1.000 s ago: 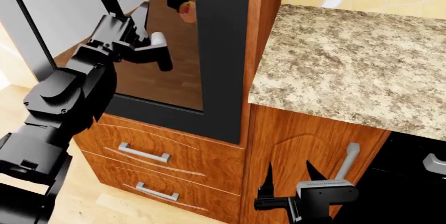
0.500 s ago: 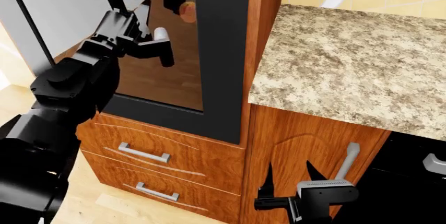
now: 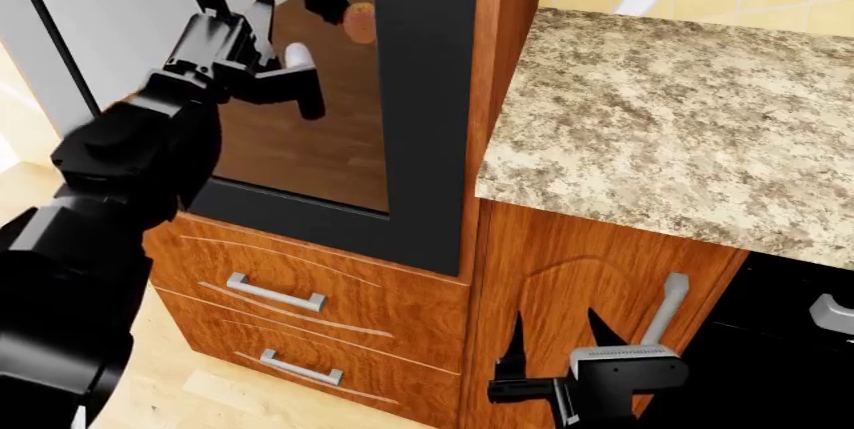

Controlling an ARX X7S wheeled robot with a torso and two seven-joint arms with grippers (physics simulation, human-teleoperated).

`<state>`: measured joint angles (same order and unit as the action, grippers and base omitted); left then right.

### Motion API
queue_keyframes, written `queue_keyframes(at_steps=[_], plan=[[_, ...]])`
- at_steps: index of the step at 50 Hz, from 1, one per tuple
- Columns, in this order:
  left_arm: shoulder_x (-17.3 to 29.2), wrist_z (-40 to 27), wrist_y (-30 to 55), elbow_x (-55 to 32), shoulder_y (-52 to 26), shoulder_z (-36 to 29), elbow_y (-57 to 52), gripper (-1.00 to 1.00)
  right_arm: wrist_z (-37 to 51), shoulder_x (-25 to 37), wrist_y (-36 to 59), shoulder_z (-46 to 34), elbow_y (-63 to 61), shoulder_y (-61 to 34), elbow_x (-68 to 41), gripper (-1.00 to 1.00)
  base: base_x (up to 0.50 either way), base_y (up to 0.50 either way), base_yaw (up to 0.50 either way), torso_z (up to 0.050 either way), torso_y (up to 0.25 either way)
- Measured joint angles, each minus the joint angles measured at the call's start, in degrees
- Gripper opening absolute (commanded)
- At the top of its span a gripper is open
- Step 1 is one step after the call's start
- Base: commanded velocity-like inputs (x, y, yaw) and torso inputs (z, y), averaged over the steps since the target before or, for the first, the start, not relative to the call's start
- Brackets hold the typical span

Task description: Open the oven door

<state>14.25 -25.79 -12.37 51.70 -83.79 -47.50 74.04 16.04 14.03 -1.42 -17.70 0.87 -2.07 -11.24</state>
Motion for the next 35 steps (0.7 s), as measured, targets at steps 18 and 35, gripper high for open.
queue_keyframes(at_steps=[18, 35], plan=[[-0.07, -1.06, 2.75, -5.48, -1.91, -5.4, 0.72, 1.0, 0.29, 0.22, -0.09, -0.45, 0.36, -0.19, -0.35, 1.0, 0.0, 0.0, 0.0, 0.0, 0.0], [-0.42, -2.13, 3.92, -14.65, -3.62, -14.79, 0.86, 1.0, 0.58, 0.43, -0.38, -0.87, 0.68, -0.33, -0.54, 1.0, 0.0, 0.0, 0.0, 0.0, 0.0]])
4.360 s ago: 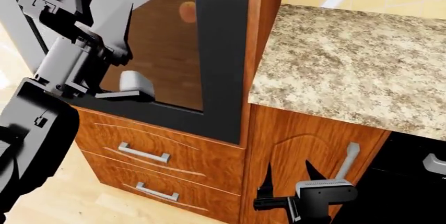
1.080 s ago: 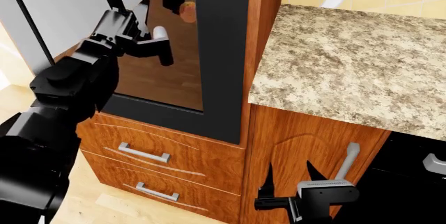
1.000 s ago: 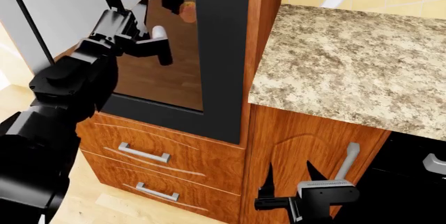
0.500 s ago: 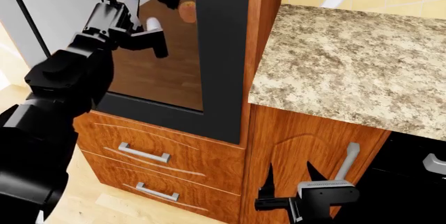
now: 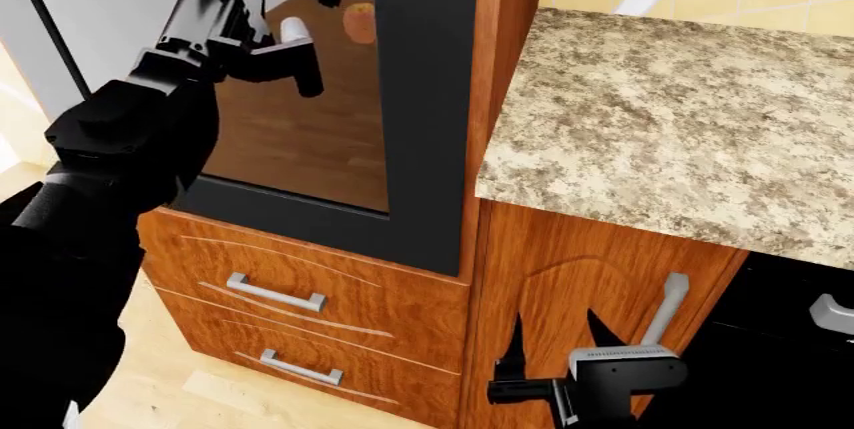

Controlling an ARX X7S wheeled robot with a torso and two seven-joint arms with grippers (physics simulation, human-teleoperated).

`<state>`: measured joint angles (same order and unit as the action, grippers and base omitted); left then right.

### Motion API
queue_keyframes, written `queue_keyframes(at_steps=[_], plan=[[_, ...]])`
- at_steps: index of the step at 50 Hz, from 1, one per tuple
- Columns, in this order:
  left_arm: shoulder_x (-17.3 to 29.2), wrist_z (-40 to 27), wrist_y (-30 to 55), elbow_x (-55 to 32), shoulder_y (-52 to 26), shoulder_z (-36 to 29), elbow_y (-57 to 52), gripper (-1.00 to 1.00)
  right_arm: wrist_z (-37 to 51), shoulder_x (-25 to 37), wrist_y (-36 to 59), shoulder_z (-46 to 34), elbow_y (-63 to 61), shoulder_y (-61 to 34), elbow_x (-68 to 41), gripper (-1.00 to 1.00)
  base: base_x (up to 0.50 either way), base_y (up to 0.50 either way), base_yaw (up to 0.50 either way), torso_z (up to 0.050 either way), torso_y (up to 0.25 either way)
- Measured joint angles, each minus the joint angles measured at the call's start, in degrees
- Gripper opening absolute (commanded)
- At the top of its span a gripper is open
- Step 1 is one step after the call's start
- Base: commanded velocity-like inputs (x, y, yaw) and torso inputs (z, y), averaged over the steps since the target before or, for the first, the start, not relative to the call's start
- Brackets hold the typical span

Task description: Open the oven door

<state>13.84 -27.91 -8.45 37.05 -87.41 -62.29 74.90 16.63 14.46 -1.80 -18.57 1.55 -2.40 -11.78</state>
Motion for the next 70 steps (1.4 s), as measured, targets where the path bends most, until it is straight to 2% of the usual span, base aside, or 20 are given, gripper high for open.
queue_keyframes(at_steps=[30, 49, 50, 56, 70], plan=[[-0.81, -2.46, 1.3, -18.03, -1.69, -18.63, 0.05, 1.0, 0.63, 0.48, -0.13, -0.64, -0.09, -0.08, -0.34, 1.0, 0.0, 0.0, 0.0, 0.0, 0.0], [-1.08, -3.87, 1.99, -27.26, -2.23, -27.3, 0.06, 1.0, 1.05, 0.74, -0.15, -0.97, 0.0, -0.2, -0.57, 1.0, 0.0, 0.0, 0.0, 0.0, 0.0], [-1.1, -3.91, 1.99, -27.62, -2.29, -27.66, 0.06, -1.0, 1.07, 0.76, -0.14, -0.99, -0.02, -0.2, -0.57, 1.0, 0.0, 0.0, 0.0, 0.0, 0.0], [-0.81, -3.35, 1.71, -30.47, -1.93, -31.08, 0.11, -1.0, 1.18, 0.84, -0.15, -1.12, -0.06, -0.19, -0.6, 1.0, 0.0, 0.0, 0.0, 0.0, 0.003], [-0.66, -3.74, 1.02, -33.59, -2.63, -34.17, 0.1, -1.0, 1.48, 1.04, -0.21, -1.48, -0.09, -0.19, -0.56, 1.0, 0.0, 0.0, 0.0, 0.0, 0.002]])
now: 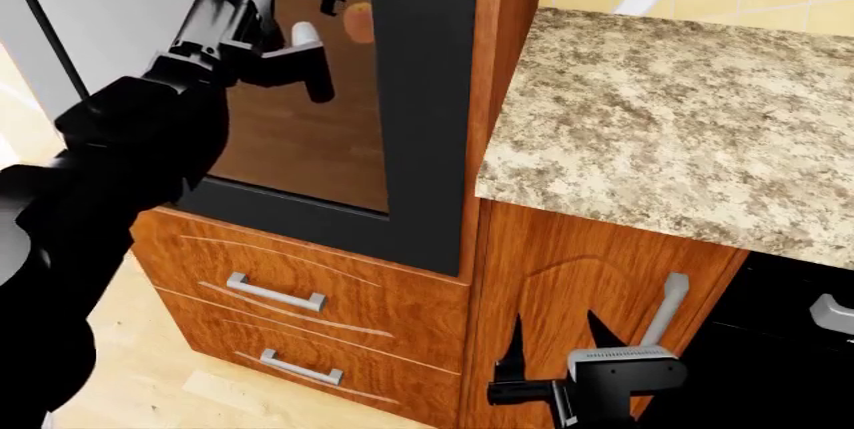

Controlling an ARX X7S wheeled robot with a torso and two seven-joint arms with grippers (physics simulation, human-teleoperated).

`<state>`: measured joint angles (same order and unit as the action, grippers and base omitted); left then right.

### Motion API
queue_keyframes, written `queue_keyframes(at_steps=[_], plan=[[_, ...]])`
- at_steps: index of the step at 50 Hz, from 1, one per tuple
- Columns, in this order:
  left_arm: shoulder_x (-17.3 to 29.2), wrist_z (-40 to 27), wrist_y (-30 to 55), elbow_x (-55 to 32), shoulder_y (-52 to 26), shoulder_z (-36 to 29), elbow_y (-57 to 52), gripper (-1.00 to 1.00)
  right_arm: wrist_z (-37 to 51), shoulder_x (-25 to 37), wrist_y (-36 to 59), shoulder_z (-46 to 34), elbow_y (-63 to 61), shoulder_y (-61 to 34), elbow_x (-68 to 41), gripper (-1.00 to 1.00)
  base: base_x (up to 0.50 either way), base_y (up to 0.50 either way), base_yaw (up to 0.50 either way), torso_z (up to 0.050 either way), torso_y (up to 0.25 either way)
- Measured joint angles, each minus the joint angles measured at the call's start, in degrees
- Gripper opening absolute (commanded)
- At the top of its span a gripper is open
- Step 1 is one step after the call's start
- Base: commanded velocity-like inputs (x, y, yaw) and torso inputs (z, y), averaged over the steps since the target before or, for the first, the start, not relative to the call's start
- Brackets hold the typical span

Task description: Open the oven door

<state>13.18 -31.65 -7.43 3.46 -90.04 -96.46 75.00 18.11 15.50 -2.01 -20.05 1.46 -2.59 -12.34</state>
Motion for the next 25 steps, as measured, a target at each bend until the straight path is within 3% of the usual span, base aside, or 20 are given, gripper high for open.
queue_keyframes(at_steps=[25], plan=[[2.02, -1.33, 0.48, -1.43, -0.54, -2.85, -3.21, -1.0, 0.29, 0.25, -0.31, -0.66, 0.3, -0.27, 0.02, 1.0, 0.0, 0.0, 0.0, 0.0, 0.003]])
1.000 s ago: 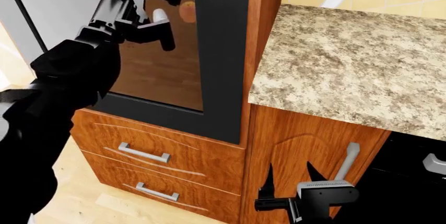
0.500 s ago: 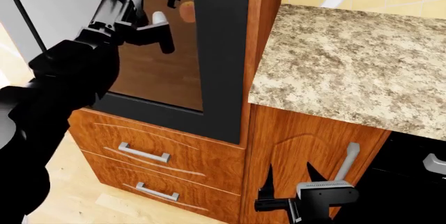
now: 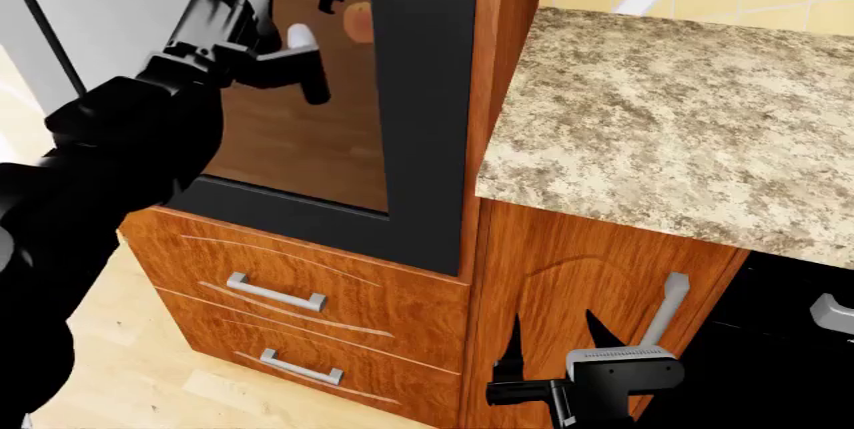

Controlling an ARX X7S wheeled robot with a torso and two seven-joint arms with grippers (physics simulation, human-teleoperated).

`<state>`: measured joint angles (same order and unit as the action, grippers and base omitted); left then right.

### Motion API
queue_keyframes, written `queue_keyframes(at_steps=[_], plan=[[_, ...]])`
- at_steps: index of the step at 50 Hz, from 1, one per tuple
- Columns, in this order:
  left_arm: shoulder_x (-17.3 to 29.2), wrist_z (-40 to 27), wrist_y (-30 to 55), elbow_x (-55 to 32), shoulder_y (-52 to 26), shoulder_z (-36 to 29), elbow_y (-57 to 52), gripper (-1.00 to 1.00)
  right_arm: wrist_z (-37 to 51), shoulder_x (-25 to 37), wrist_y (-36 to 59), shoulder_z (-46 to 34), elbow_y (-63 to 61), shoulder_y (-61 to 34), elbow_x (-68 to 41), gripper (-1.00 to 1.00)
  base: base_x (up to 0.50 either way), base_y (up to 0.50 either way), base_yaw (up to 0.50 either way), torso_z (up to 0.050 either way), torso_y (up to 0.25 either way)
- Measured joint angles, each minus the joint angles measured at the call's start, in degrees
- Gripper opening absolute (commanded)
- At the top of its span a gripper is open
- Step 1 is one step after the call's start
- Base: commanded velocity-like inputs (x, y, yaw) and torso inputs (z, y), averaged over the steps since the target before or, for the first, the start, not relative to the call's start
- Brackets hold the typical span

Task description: Open the oven door

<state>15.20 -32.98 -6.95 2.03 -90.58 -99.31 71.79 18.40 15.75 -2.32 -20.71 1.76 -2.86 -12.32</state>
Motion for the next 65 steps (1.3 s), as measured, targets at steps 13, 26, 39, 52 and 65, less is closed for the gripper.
queue_keyframes(at_steps=[13, 26, 39, 52, 65], plan=[[6.78, -1.87, 7.58, 0.19, -0.37, -0.52, -14.8, -1.0, 0.22, 0.14, -0.09, -0.35, 0.13, -0.11, 0.07, 1.0, 0.0, 0.0, 0.0, 0.001, 0.004], [11.59, -2.37, 12.53, 1.26, -0.42, 0.31, -24.87, -1.0, 0.41, 0.25, -0.21, -0.62, 0.28, -0.22, 0.02, 1.0, 0.0, 0.0, 0.0, 0.0, 0.004], [15.96, -2.85, 17.04, 2.0, -0.36, 0.56, -33.85, -1.0, 0.65, 0.41, -0.24, -0.9, 0.23, -0.27, 0.02, 1.0, 0.0, 0.0, 0.0, 0.002, 0.005], [20.27, -3.17, 21.36, 2.26, -0.38, 0.49, -42.59, -1.0, 0.93, 0.6, -0.28, -1.16, 0.04, -0.23, 0.05, 1.0, 0.0, 0.0, 0.0, 0.001, 0.005], [23.91, -3.59, 24.78, 2.32, -0.12, 0.55, -49.79, -1.0, 1.21, 0.81, -0.25, -1.4, -0.22, -0.19, 0.06, 1.0, 0.0, 0.0, 0.0, 0.002, 0.005]])
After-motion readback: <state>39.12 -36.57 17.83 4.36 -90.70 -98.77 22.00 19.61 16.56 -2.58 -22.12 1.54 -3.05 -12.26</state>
